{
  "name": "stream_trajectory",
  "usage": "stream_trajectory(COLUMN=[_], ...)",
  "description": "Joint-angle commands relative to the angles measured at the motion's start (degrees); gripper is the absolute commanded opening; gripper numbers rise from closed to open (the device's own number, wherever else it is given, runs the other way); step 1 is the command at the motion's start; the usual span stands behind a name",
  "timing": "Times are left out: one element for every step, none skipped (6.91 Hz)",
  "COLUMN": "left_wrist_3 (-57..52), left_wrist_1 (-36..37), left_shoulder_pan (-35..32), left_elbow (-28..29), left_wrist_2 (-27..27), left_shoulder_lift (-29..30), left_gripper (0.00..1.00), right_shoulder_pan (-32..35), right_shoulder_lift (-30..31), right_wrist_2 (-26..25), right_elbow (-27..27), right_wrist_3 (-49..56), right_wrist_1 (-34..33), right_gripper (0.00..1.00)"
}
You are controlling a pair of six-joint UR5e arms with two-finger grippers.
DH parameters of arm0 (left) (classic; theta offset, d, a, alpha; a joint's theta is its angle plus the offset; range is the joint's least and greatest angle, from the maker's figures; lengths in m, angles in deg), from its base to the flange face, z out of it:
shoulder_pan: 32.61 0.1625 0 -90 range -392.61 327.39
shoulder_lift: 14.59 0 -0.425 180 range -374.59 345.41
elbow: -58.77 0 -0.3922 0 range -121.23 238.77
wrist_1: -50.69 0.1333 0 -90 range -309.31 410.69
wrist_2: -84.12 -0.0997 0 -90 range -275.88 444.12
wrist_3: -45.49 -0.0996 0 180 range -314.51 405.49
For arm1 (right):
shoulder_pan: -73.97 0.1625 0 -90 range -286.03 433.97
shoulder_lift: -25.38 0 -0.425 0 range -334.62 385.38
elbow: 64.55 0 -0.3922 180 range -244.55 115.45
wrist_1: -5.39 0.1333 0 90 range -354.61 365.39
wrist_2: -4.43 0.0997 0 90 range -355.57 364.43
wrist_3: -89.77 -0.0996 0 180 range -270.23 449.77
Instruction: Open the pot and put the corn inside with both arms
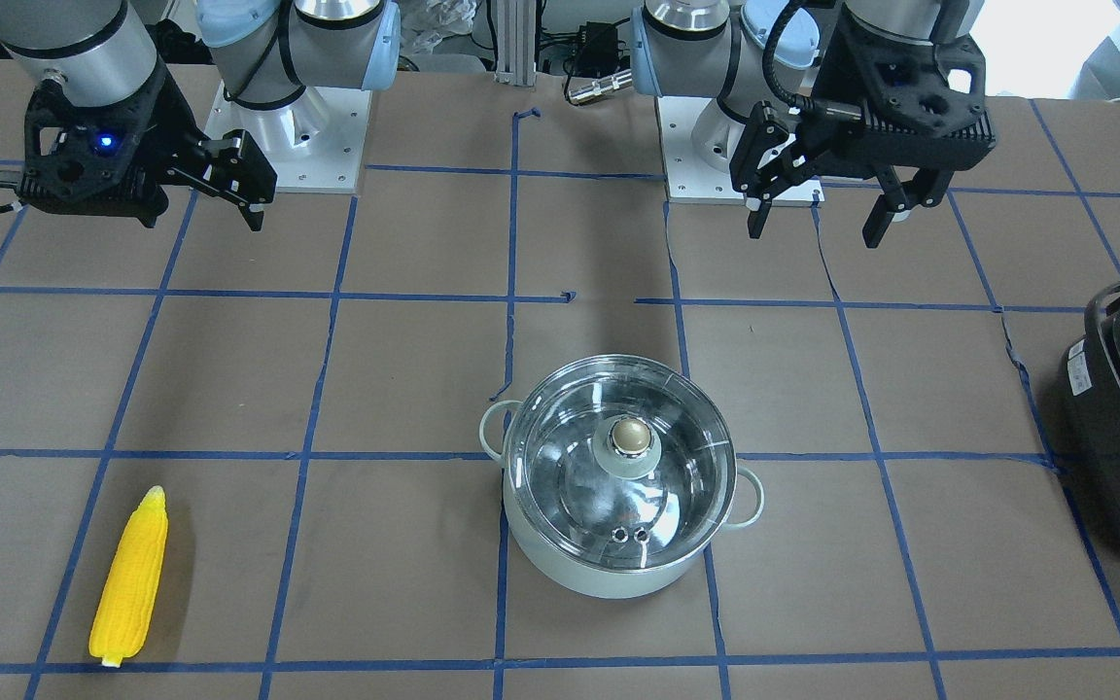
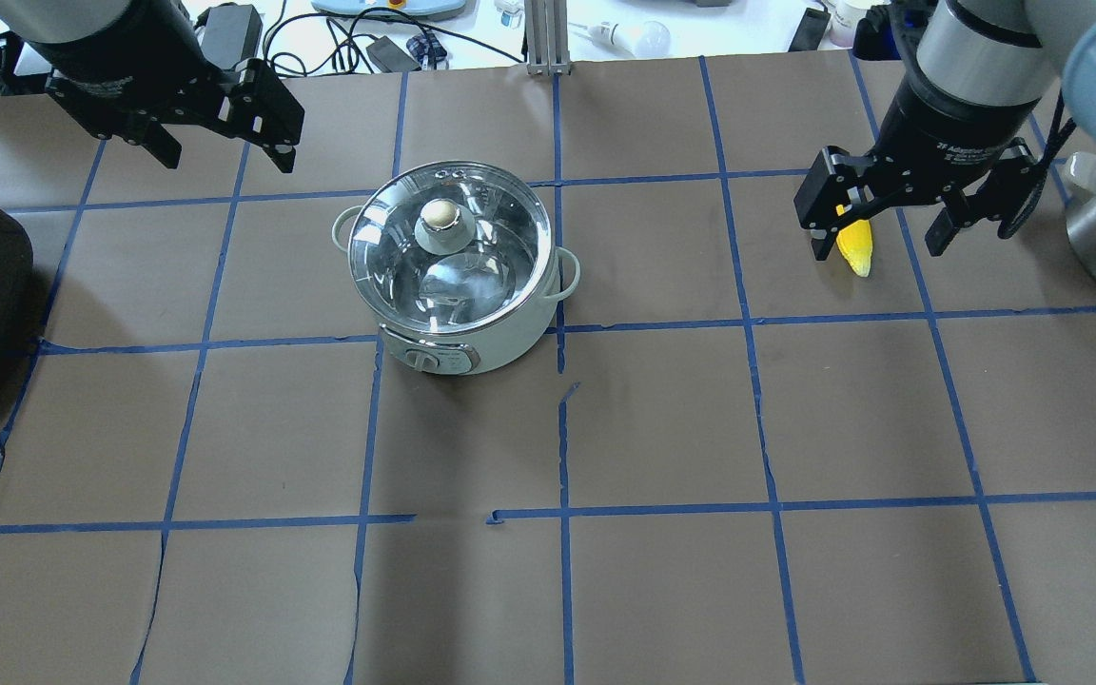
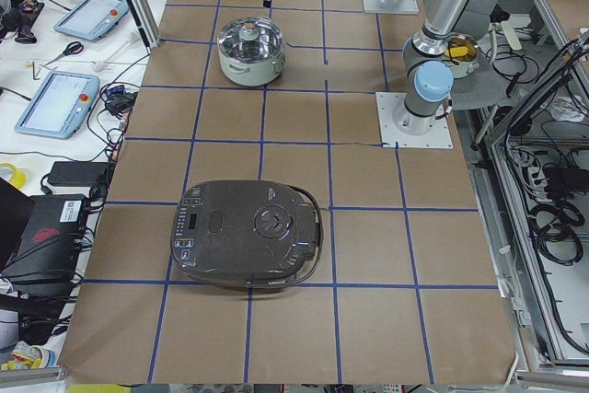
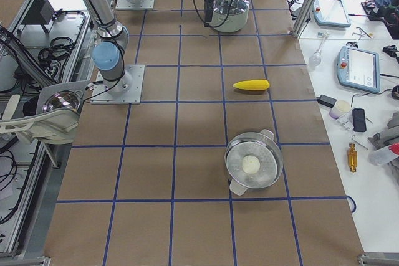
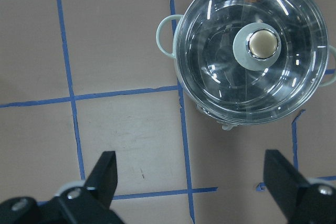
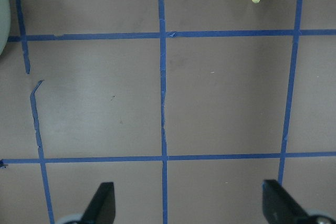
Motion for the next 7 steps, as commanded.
stream_trajectory(left_wrist_3=[0.0, 0.0, 0.0, 0.4, 0.4, 0.9, 0.9], left_wrist_1=[0.0, 0.0, 0.0, -0.5, -4.4, -5.2, -4.9], left_shoulder_pan=[0.0, 0.0, 0.0, 0.0, 0.0, 0.0, 0.0], left_elbow=[-0.1, 0.0, 0.0, 0.1, 0.9, 1.0, 0.9], left_wrist_2=[0.0, 0.0, 0.0, 0.0, -0.2, -0.2, -0.1], left_shoulder_lift=[0.1, 0.1, 0.1, 0.1, 0.3, 0.6, 1.2], left_gripper=[1.00, 1.00, 1.00, 1.00, 1.00, 1.00, 1.00], right_shoulder_pan=[0.0, 0.0, 0.0, 0.0, 0.0, 0.0, 0.0], right_shoulder_lift=[-0.1, -0.1, -0.1, -0.1, -0.1, -0.1, -0.1], right_wrist_2=[-0.1, -0.6, -0.6, -1.0, -1.8, -1.9, -1.9], right_elbow=[0.1, 0.1, 0.1, 0.1, 0.1, 0.0, 0.0], right_wrist_3=[-1.0, -0.9, -0.9, -1.0, -0.9, -1.1, -1.0], right_wrist_1=[-0.1, -0.1, -0.5, 0.1, 0.1, 0.1, -0.2], right_gripper=[1.00, 1.00, 1.00, 1.00, 1.00, 1.00, 1.00])
